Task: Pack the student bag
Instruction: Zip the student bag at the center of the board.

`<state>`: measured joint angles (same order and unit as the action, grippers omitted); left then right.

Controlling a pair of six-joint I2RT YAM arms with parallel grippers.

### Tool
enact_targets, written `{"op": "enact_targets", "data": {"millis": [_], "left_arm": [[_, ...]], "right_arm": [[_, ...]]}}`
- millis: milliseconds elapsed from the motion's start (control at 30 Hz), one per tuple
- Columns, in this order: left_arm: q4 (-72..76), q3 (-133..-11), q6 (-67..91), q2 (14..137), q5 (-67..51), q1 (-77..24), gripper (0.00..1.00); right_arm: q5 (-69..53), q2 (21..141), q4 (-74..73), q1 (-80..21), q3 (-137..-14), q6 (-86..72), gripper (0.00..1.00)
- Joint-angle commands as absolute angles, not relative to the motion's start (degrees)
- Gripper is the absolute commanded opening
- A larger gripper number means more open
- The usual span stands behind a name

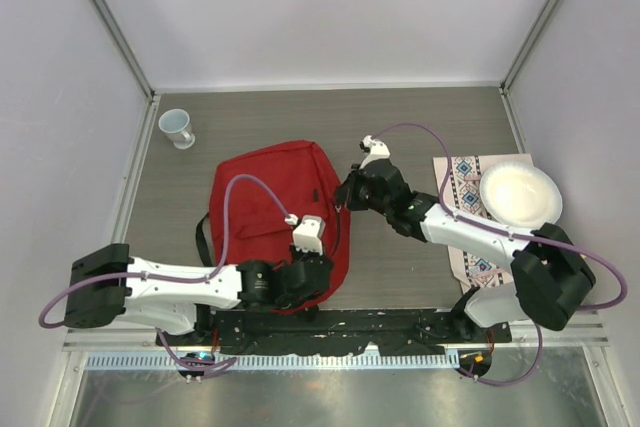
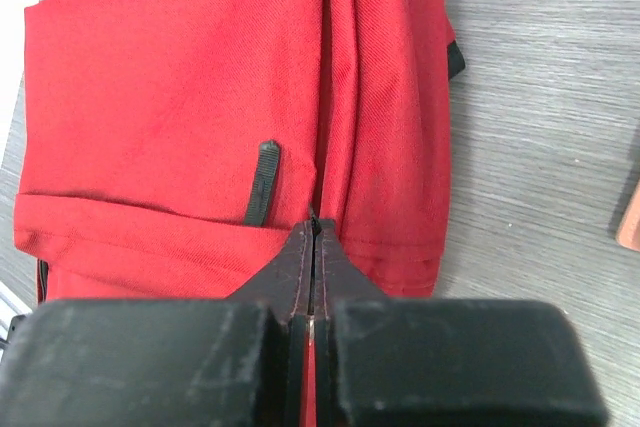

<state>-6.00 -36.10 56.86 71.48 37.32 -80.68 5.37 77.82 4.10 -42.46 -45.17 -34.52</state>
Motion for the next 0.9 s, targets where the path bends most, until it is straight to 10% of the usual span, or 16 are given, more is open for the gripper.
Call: {"op": "enact_targets", "data": {"millis": [0, 400, 867], "left_arm": [[-10.19, -33.75, 60.11, 66.81, 35.51, -83.32, 0.0], [-13.35, -33.92, 60.38, 66.0, 38.4, -84.11, 0.0], [-11.78, -36.21, 54.23, 65.48, 32.7, -72.97, 0.28]], "right_arm": [[7.47, 80.06, 12.92, -41.22, -50.27, -33.93, 0.01], [6.42, 80.25, 12.92, -40.25, -48.97, -34.63, 0.01], [13.88, 65.66, 8.09, -40.25, -35.51, -38.85, 0.01]]}}
